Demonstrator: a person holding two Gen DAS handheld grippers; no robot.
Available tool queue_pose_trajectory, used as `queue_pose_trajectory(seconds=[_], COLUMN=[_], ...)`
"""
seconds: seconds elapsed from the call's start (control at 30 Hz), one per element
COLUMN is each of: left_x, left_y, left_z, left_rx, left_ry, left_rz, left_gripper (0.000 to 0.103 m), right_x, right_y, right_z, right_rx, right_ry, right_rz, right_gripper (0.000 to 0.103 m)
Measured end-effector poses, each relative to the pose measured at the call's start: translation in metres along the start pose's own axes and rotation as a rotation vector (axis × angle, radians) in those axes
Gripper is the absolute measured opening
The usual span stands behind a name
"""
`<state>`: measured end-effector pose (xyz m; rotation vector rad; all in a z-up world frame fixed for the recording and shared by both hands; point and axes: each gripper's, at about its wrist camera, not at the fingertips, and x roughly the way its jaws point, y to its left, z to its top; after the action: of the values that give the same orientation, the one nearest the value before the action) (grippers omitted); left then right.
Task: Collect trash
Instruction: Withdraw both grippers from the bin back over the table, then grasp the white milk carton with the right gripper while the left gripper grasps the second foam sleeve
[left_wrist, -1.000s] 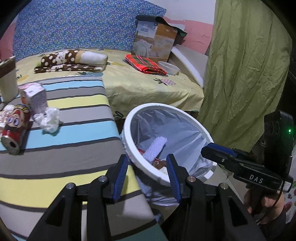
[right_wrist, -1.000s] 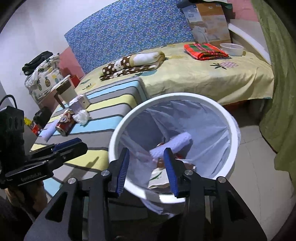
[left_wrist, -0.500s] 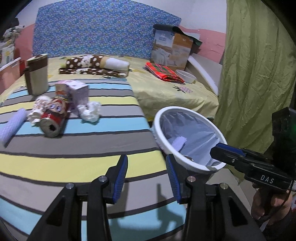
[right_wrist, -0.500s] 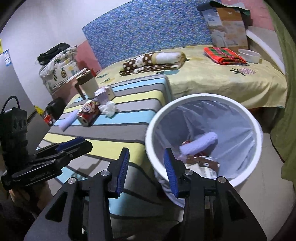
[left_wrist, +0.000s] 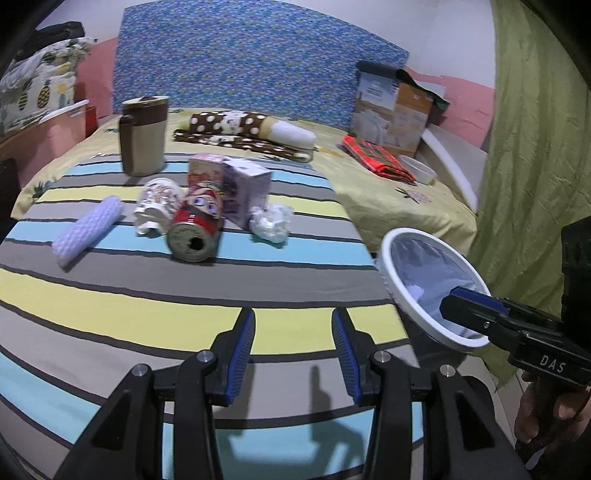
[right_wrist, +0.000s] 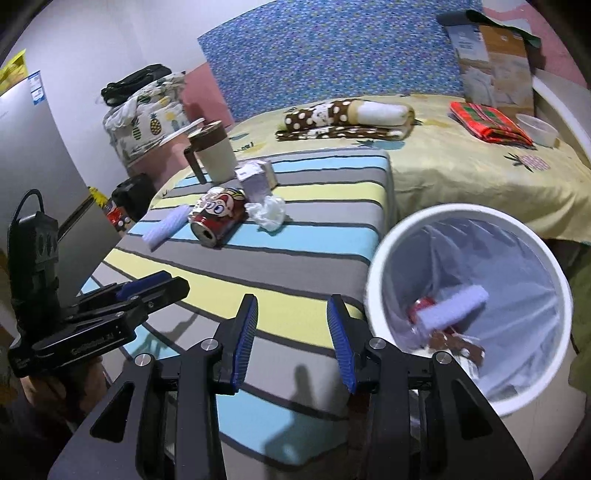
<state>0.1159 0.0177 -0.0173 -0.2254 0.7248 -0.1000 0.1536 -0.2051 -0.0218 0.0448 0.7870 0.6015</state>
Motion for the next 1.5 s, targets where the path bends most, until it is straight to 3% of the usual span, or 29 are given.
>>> queue_pose_trajectory(seconds=[0.03, 0.1, 0.6, 1.1, 1.23, 1.5], left_x=[0.0, 0.0, 0.025, 0.06, 0.056, 0.034], left_y=[0.004, 0.011, 0.056, 0.083, 0.093, 0.132], left_z=[0.001, 0.003, 0.035, 0.055, 0.055, 0.059], left_rx=[-0.005, -0.016, -0.058, -0.089, -0.096, -0.134], left_ry=[-0.002, -0.004, -0.025, -0.01, -0.027, -0.085], left_rz=[0.004, 0.019, 0.117, 0.132, 0.128, 0.224], left_gripper=[0.045, 0.045, 0.057, 0.059, 0.059, 0.06], right_x=[0.002, 0.004, 0.037, 0.076, 0.089, 0.111], right_y=[0.001, 0.003, 0.011, 0.026, 0.032, 0.04], right_z=[0.001, 0.004, 0.027, 0.067, 0.077, 0.087], right_rx=[-0.004, -0.007, -0.041, -0.138, -0.178, -0.234], right_ry=[0.0, -0.002, 0.02, -0.001, -0.003, -0.002], right_rz=[0.004, 0.011, 0.016, 0.017, 0.018, 0.017], right_gripper=[0.054, 0.056, 0.056, 0.056, 0.057, 0.062])
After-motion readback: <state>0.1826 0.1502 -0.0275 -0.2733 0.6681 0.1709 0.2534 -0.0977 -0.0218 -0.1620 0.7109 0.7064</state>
